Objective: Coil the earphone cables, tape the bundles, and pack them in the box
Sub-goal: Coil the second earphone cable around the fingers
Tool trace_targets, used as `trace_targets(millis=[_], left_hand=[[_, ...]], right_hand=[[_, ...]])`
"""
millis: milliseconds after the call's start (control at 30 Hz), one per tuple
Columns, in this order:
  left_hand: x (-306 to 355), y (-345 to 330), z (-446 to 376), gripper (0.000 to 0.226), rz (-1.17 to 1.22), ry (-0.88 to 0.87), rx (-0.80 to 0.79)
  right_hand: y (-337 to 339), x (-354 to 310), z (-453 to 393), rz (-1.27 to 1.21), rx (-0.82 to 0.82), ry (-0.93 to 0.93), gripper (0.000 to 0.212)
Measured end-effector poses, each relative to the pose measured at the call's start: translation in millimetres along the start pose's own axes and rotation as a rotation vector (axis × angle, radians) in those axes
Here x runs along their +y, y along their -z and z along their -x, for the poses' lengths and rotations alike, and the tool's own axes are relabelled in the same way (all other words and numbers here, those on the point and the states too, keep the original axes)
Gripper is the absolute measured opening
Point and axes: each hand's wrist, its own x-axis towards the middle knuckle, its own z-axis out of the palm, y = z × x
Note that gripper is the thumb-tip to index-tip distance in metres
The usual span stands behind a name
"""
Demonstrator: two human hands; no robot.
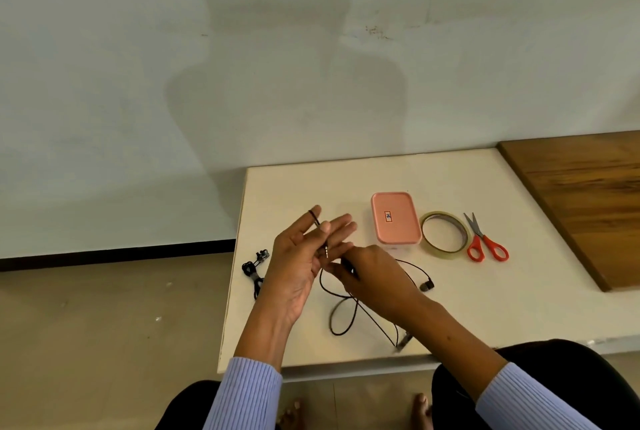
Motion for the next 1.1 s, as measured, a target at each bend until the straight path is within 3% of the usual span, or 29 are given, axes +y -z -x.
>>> trace_targets(millis=[133, 233, 333, 533, 700, 1100], left_hand=[[2.4, 7.9, -2.7, 0.061, -0.192, -0.086, 0.078], [1.1, 10.2, -2.3, 0.06, -0.555, -0.093, 0.079], [-1.8, 15.6, -3.9, 0.067, -0.821, -0.037, 0.004], [6.0, 18.1, 1.2, 0.061, -0.576, 0.15, -0.196], [9.8, 13.7, 6.7, 0.055, -0.519, 0.253, -0.341], [11.8, 13.4, 8.4, 0.052, -0.428, 0.34, -0.576]], right_hand=[[1.0, 0.3, 1.7, 0.184, 0.014, 0.168, 0.032], [6.3, -2.1, 2.1, 0.23, 0.086, 0.332, 0.028], [24.5, 1.8, -1.7, 0.167, 0.114, 0.32, 0.019], [53.7, 19.9, -8.2, -0.321, 0.104, 0.093, 0.01], [57.3, 22.3, -13.1, -0.515, 0.191, 0.016, 0.011], [52.2, 17.4, -10.7, -0.765, 0.178, -0.151, 0.012]])
